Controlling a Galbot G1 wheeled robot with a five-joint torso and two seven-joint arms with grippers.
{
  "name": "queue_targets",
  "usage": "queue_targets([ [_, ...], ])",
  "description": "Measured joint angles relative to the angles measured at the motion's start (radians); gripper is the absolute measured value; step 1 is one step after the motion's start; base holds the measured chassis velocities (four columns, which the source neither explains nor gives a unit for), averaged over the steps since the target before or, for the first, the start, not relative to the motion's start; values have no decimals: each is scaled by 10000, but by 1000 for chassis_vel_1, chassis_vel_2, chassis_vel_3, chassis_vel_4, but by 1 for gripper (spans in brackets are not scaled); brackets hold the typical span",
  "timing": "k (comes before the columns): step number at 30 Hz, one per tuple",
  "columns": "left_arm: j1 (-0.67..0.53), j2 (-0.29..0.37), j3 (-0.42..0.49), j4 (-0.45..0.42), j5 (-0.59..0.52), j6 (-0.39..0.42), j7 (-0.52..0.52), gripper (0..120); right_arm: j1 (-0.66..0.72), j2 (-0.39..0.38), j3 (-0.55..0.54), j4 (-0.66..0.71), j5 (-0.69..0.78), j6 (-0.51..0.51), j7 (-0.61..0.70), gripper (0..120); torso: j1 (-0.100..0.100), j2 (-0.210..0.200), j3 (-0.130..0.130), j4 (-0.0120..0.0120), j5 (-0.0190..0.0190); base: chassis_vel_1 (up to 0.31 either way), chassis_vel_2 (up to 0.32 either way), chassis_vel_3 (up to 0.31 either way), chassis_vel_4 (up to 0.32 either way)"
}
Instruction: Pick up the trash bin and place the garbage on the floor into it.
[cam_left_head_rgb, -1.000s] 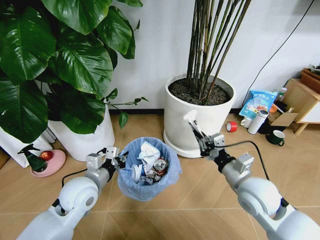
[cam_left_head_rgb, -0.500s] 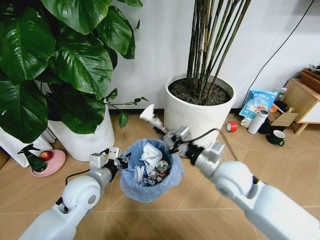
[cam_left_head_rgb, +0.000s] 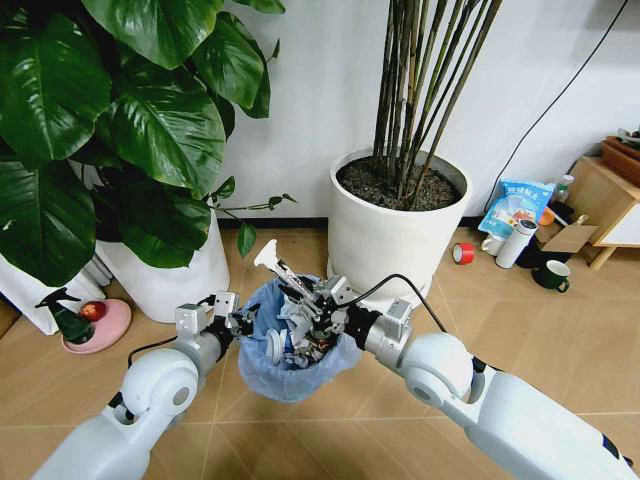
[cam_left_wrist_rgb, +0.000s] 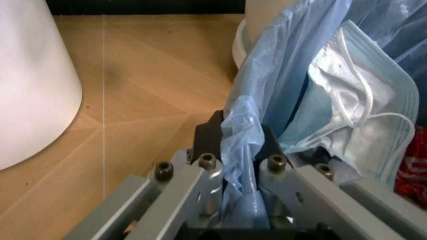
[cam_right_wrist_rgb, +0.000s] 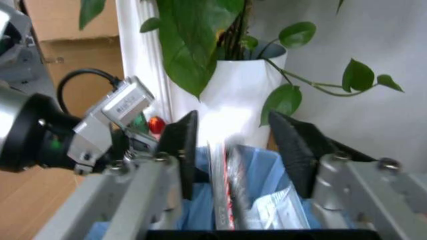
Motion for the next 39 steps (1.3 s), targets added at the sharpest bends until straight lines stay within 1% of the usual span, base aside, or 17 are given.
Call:
queue_targets([
  [2,-2,13,3,2,0,0,12,1,8,28,-5,-94,-29,5,1,49,0,0,0,-1,0,0,0,0,0],
  [3,-2,13,3,2,0,0,12,1,8,28,-5,-94,-29,5,1,49,0,0,0,-1,0,0,0,0,0],
  [6,-2,56,3,4,-2,0,21,1,56,107,10,-194,-49,12,60,64,0,0,0,0,0,0,0,0,0],
  [7,-2,56,3,4,-2,0,21,1,56,107,10,-194,-49,12,60,64,0,0,0,0,0,0,0,0,0],
  [10,-3,63,-35,33,-4,-6,20,1,58,245,313,-266,-54,-56,562,77,0,0,0,1,0,0,0,0,0],
  [11,-3,63,-35,33,-4,-6,20,1,58,245,313,-266,-54,-56,562,77,0,0,0,1,0,0,0,0,0],
  [15,93,-4,-189,33,5,-41,-56,1,-483,340,1351,-222,-157,-298,1317,97,0,0,0,-1,1,0,0,0,0],
  [19,239,-142,-388,-29,43,-54,-199,1,-1163,311,2156,112,-327,-357,2102,100,0,0,0,-1,0,0,0,0,0],
  [21,266,-162,-418,-45,61,-55,-211,1,-1315,303,2309,184,-361,-377,2225,100,0,0,-1,-1,1,0,0,0,0],
  [22,375,-220,-513,-99,191,-69,-236,1,-1785,300,2815,424,-505,-500,2450,100,-1,0,-1,1,1,0,0,0,0],
  [30,704,-247,-688,-255,432,-131,-299,1,-3472,493,4392,988,-1218,-785,2761,100,-2,0,-1,0,1,0,0,0,0],
  [32,807,-247,-739,-317,560,-168,-303,1,-4717,883,5559,1303,-1746,-836,2835,100,-2,1,-2,-1,1,0,0,0,0],
  [34,819,-258,-752,-325,590,-180,-304,1,-4943,981,5762,1354,-1881,-836,2838,100,-2,1,-2,0,-1,0,0,0,0],
  [35,840,-275,-766,-348,627,-195,-310,1,-5530,1286,6300,1486,-2295,-816,2839,100,-2,0,-2,-2,1,0,0,0,0],
  [36,842,-276,-766,-350,629,-196,-312,1,-5600,1327,6365,1506,-2349,-808,2839,100,-2,1,-1,-3,1,0,0,0,0],
  [38,897,-302,-769,-444,676,-216,-313,1,-6790,2167,7287,1885,-3302,-528,2809,100,-2,1,-2,-3,2,0,0,0,0],
  [39,897,-302,-769,-444,676,-216,-313,1,-6790,2167,7287,1885,-3302,-528,2809,100,-2,1,-2,-3,2,0,0,0,0],
])
